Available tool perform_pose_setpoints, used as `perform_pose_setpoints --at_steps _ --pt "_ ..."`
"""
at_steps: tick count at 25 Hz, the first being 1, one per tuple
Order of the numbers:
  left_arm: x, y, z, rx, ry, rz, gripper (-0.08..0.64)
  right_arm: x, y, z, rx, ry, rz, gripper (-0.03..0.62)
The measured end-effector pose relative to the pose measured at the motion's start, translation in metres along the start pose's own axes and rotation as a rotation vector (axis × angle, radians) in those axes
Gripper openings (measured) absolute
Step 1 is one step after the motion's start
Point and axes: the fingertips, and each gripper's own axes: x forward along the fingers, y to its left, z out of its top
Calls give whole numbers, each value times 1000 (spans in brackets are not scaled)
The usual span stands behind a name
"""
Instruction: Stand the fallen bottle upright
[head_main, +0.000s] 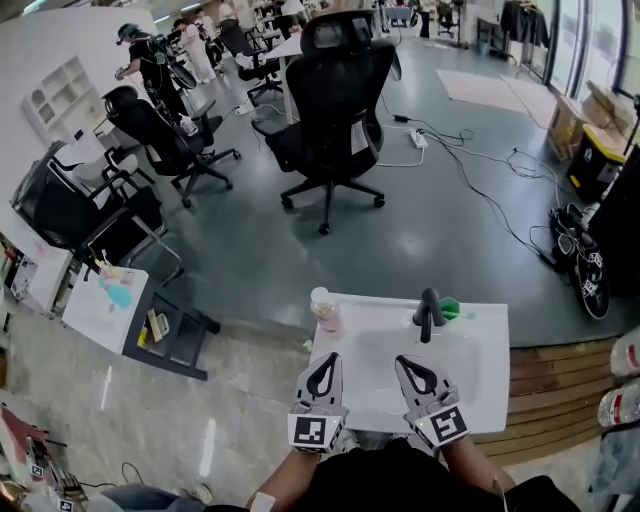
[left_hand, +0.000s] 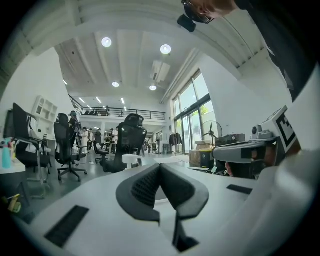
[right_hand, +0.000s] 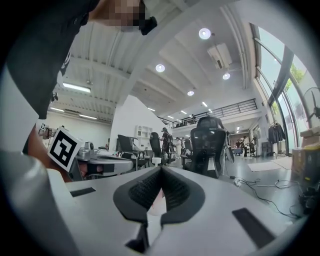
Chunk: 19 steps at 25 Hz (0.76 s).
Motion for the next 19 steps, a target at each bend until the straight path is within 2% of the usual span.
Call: perform_pose_setpoints --at_steps 5,19 --pt "2 3 0 -15 -15 10 18 0 -4 -2 -7 -31 -5 11" --pt "4 5 13 5 -26 17 18 4 -12 17 -41 -80 -19 11"
